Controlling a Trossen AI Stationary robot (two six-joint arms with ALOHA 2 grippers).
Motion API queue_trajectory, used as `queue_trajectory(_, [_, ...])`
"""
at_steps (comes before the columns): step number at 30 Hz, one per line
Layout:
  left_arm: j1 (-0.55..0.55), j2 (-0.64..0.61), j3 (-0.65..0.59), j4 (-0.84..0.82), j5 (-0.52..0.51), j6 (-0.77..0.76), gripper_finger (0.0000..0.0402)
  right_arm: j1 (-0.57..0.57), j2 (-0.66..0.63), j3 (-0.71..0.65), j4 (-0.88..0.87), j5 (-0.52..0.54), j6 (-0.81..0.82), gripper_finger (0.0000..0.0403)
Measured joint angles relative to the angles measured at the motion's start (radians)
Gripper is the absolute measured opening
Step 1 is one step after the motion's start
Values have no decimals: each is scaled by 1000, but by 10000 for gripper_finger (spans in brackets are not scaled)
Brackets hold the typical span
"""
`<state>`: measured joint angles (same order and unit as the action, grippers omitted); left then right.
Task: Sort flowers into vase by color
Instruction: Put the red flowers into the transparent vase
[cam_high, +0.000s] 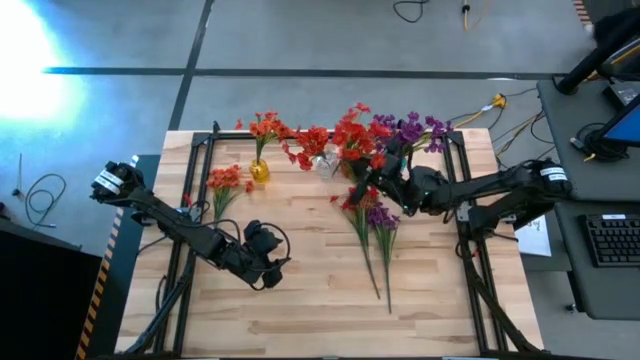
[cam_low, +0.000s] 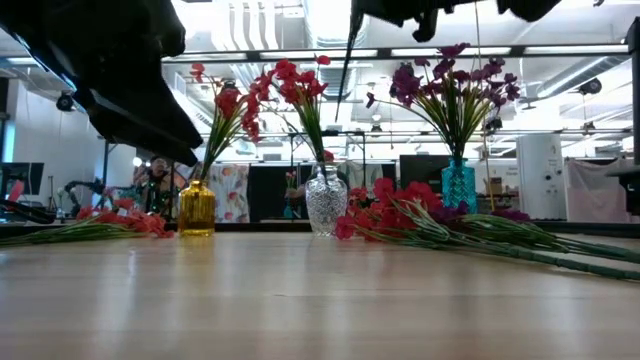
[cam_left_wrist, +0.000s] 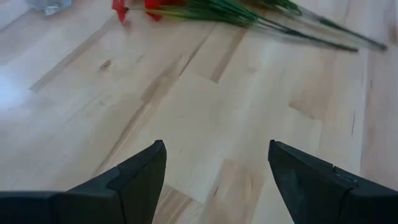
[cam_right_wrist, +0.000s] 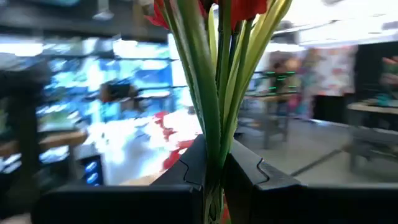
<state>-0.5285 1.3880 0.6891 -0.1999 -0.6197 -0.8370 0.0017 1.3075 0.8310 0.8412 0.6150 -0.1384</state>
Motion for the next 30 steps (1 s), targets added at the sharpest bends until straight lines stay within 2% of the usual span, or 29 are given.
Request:
queue_trajectory(7, [0,0,0,1,-10,-40,269,-16,98,5,152,153,-60,27])
queue_trajectory(19, [0,0,-2,-3,-26,-37,269,-67,129,36,152,152,-52,27])
queue_trajectory(23, [0,0,-2,-3,-26,-37,269,-97,133,36,154,106,18,27])
queue_trajectory(30, [0,0,-3,-3,-26,-37,269,-138,190,67,152,84,13,27])
